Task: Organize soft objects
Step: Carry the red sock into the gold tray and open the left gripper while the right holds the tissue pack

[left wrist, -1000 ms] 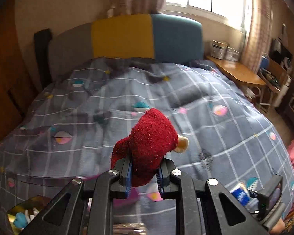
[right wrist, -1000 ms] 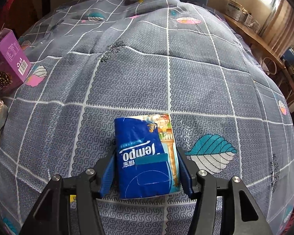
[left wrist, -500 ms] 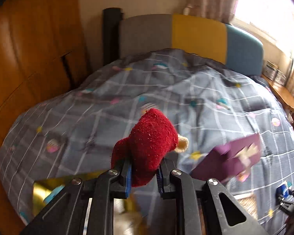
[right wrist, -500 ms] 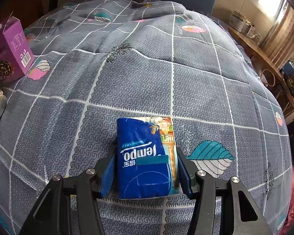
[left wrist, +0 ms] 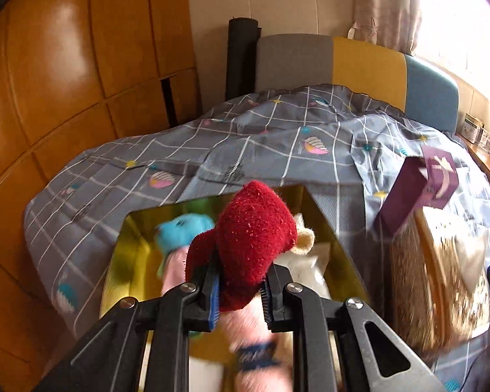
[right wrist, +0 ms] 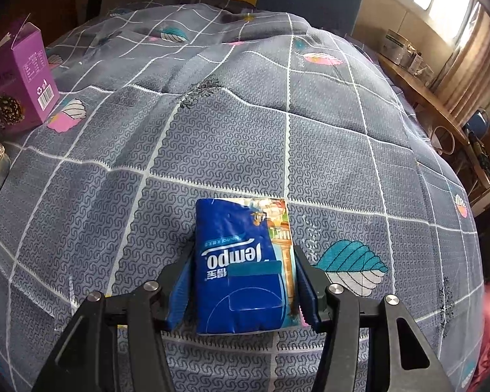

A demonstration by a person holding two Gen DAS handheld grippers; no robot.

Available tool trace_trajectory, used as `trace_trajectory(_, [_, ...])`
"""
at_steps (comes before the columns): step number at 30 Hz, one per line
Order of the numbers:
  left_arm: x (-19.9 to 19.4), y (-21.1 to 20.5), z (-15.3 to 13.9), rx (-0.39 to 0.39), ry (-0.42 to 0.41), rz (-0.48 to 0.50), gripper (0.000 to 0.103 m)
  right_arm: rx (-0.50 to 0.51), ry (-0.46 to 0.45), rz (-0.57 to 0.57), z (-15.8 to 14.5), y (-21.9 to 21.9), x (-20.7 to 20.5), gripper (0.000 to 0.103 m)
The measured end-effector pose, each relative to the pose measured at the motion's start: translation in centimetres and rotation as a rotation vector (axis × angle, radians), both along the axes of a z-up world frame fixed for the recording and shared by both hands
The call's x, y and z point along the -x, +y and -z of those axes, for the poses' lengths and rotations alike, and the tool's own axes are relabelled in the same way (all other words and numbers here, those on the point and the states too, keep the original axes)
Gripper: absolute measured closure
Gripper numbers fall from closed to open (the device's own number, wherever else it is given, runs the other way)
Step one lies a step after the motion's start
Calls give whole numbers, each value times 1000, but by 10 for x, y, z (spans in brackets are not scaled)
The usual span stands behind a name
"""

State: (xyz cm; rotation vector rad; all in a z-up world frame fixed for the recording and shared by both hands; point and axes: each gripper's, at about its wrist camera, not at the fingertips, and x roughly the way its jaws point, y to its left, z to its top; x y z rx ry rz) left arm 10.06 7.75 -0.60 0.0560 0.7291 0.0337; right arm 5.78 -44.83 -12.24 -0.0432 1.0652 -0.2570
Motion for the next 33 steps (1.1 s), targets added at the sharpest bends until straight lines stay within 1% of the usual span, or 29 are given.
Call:
trace_trajectory(6, [30,14,5,34,5,2,84,15,-11,4,0,1,2,47])
trace_trajectory(10, [43,19,7,40,2,2,84,14,-18,15,0,2,4,47])
trace_trajectory(13, [47,24,10,55,11,-1,84,14,-19,22,0,1,3,47])
trace_trajectory(21, [52,33,16,64,25,-11,84,26,-21,43,-1,2,4,47])
trace_trajectory(26, [51,43,23,77,51,-30,84,31,-22,49,-1,4,5,47])
trace_trajectory(28, [50,52,26,105,71,-45,84,33,-21,48,-2,4,4,47])
trace_trajectory(31, [49,80,28,204,101,-95,84,41,-20,44,-2,5,5,47])
trace_trajectory(33, [50,93,26,232,102,-121,84,43,-19,41,-2,5,5,47])
